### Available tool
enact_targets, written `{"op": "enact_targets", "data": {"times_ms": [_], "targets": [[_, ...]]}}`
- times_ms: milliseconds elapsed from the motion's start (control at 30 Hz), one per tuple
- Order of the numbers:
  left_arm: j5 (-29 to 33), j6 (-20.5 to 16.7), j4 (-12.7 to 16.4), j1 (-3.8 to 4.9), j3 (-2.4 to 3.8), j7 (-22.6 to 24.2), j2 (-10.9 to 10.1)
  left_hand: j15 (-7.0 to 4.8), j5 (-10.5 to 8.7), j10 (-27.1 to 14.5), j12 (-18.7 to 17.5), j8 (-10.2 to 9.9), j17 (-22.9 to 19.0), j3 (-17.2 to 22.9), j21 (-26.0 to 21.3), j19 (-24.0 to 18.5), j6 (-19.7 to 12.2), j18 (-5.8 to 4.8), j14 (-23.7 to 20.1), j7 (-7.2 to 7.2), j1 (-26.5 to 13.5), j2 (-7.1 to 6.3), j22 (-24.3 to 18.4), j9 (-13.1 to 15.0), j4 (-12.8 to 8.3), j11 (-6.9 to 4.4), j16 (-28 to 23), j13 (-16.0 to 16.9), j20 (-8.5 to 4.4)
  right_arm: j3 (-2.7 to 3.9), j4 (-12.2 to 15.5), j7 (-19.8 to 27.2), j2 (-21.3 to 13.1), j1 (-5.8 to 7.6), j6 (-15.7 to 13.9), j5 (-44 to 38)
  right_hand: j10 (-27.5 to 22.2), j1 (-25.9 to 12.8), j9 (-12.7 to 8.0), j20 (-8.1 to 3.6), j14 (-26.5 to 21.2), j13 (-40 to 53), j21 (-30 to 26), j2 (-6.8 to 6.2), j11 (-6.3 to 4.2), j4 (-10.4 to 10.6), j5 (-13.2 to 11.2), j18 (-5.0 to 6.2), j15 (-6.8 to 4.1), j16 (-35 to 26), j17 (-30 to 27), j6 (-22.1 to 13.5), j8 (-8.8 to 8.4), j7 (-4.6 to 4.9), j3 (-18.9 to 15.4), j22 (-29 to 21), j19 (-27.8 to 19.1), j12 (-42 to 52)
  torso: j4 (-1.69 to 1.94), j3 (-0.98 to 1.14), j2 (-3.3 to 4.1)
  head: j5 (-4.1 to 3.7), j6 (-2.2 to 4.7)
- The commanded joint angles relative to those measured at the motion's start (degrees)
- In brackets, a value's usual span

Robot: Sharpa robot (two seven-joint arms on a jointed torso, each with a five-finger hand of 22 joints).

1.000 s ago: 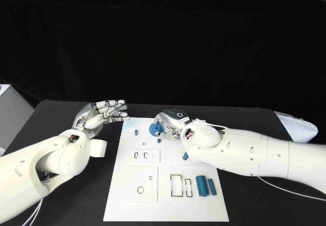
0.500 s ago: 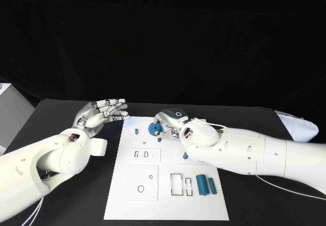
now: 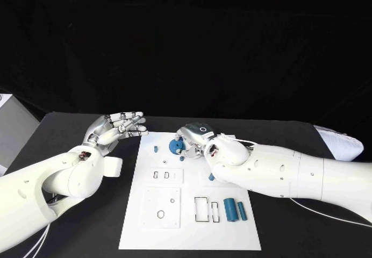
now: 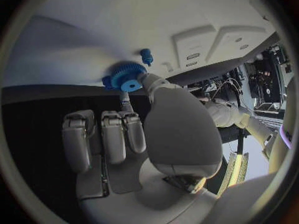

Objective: Assemble the parts on the task board

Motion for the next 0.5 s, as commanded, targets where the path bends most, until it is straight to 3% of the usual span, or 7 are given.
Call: {"op": "enact_targets", "data": {"times_ms": [33, 233, 500], "targets": [[-0.3, 0.9, 0.1, 0.02, 0.05, 0.3, 0.1, -0.11, -0.25, 0.3, -0.4, 0.0, 0.1, 0.3, 0.2, -0.3, 0.2, 0.52, -0.3, 1.34, -0.1, -0.44, 0.1, -0.1, -0.1, 0.21, 0.3, -0.1, 0.09, -0.05, -0.2, 0.9, 0.1, -0.08, 2.1, 0.2, 4.2, -2.0, -0.7, 0.59, 5.3, 13.4, 0.3, -0.51, 0.66, 0.8, -0.7, -0.83, 0.55, 0.1, 12.1, -1.1, -0.71, 0.41, -1.0, 15.1, 5.9, -0.7, -0.06, 0.03, 0.0, 0.04, 0.01], [-0.3, 0.8, 0.1, 0.02, 0.05, 0.4, 0.1, -0.11, -0.26, 0.3, -0.4, 0.0, 0.2, 0.5, 0.3, -0.5, 0.3, 0.52, -0.4, 1.31, -0.3, -0.47, 0.2, -0.1, -0.2, 0.19, 0.4, -0.1, 0.09, -0.06, -0.4, 1.2, 0.1, -0.08, 3.1, 0.8, 3.8, -3.2, -0.8, 0.8, 5.3, 13.0, 0.3, -0.94, 0.79, 1.4, -0.7, -0.83, 0.7, 0.1, 12.2, -1.4, -0.98, 0.52, -2.5, 15.1, 5.9, -1.1, -0.02, -0.01, -0.05, 0.03, 0.03], [-0.3, 0.5, 0.1, 0.02, 0.05, 0.6, 0.2, -0.12, -0.26, 0.4, -0.4, 0.0, 0.2, 0.6, 0.4, -0.5, 0.3, 0.52, -0.5, 1.31, -0.3, -0.47, 0.2, -0.1, -0.3, 0.19, 0.5, -0.1, 0.09, -0.07, -0.2, 1.2, -0.1, -0.07, 4.0, 1.3, 3.9, -4.3, -0.8, 0.87, 5.4, 13.1, 0.3, -0.35, 0.78, 1.8, -0.8, -0.83, 0.72, 0.1, 12.2, -1.2, -0.91, 0.47, -3.5, 15.1, 5.9, -1.0, -0.02, 0.01, -0.04, 0.08, -0.05]]}}
